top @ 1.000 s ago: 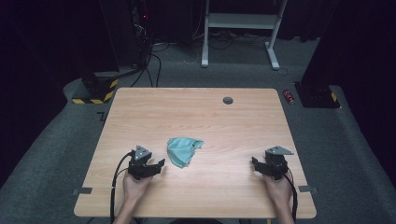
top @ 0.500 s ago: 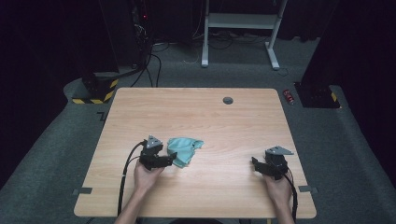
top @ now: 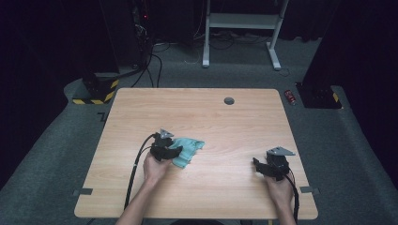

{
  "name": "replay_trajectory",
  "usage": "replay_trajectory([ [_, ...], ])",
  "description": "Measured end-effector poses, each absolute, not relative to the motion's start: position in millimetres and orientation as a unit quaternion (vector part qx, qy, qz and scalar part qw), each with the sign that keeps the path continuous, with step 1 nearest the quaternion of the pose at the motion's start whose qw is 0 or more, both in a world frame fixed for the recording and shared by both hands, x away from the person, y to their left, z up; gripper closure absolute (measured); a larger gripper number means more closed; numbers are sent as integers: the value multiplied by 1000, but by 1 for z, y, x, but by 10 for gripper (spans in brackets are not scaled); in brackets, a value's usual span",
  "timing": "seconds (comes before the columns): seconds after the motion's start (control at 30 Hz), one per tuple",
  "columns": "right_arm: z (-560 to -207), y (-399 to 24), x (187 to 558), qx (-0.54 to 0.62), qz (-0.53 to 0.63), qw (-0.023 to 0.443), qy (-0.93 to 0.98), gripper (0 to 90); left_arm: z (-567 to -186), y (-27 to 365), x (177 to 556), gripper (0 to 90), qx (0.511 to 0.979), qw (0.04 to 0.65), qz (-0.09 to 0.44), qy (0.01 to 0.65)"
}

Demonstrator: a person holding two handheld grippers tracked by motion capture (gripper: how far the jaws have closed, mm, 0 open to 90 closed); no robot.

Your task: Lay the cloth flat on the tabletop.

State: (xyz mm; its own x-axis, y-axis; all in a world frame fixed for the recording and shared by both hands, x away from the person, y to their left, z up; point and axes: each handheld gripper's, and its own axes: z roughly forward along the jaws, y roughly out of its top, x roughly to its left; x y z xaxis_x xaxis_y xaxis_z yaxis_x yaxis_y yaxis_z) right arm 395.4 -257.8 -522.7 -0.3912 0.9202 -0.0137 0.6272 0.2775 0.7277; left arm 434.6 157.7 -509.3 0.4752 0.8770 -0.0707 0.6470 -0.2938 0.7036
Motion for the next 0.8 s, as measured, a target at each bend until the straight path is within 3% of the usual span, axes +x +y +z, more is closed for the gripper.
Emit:
replay_trajectory([
  [0.23,-523,-258,395,504,327,224,767,341,-508,160,436,839,787,350,168,479],
  [0.8,-523,-258,395,504,327,224,767,341,-496,136,436,876,766,438,108,459],
])
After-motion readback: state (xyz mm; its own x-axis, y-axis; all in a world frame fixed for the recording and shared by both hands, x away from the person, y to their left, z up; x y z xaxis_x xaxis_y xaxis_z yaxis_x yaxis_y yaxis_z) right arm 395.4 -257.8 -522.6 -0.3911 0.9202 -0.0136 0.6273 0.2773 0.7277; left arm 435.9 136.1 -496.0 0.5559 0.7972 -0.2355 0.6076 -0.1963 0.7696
